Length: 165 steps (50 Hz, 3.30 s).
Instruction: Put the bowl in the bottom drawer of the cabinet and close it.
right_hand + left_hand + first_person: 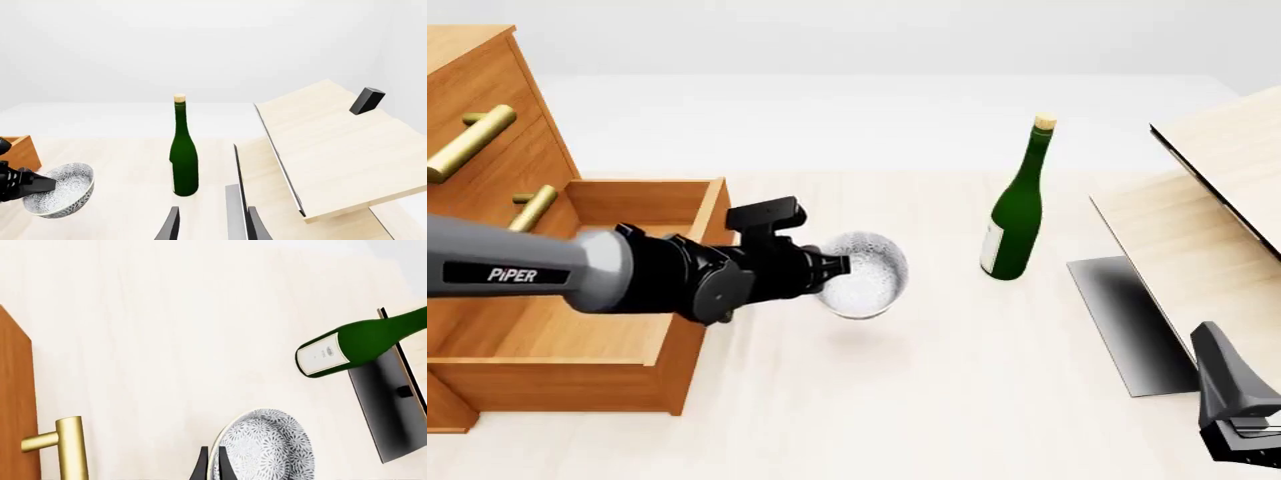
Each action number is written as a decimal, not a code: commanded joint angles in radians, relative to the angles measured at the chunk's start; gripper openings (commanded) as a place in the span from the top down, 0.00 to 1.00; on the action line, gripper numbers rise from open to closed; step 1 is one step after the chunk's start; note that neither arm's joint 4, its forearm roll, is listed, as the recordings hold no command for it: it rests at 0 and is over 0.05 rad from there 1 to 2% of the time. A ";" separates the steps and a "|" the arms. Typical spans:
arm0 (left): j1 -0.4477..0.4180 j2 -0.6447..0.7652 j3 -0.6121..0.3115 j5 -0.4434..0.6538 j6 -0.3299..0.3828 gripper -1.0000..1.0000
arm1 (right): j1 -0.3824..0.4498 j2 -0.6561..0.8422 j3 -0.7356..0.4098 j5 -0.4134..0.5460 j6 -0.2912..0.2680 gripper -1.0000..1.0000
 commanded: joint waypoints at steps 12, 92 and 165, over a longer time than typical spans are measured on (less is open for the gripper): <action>0.013 -0.141 0.053 0.022 0.055 1.00 | 0.000 0.000 0.000 0.000 0.000 0.00; 0.155 -0.670 0.191 0.210 0.242 1.00 | 0.000 0.000 0.000 0.000 0.000 0.00; 0.551 -0.822 0.321 0.191 0.371 1.00 | 0.000 0.000 0.000 0.000 0.000 0.00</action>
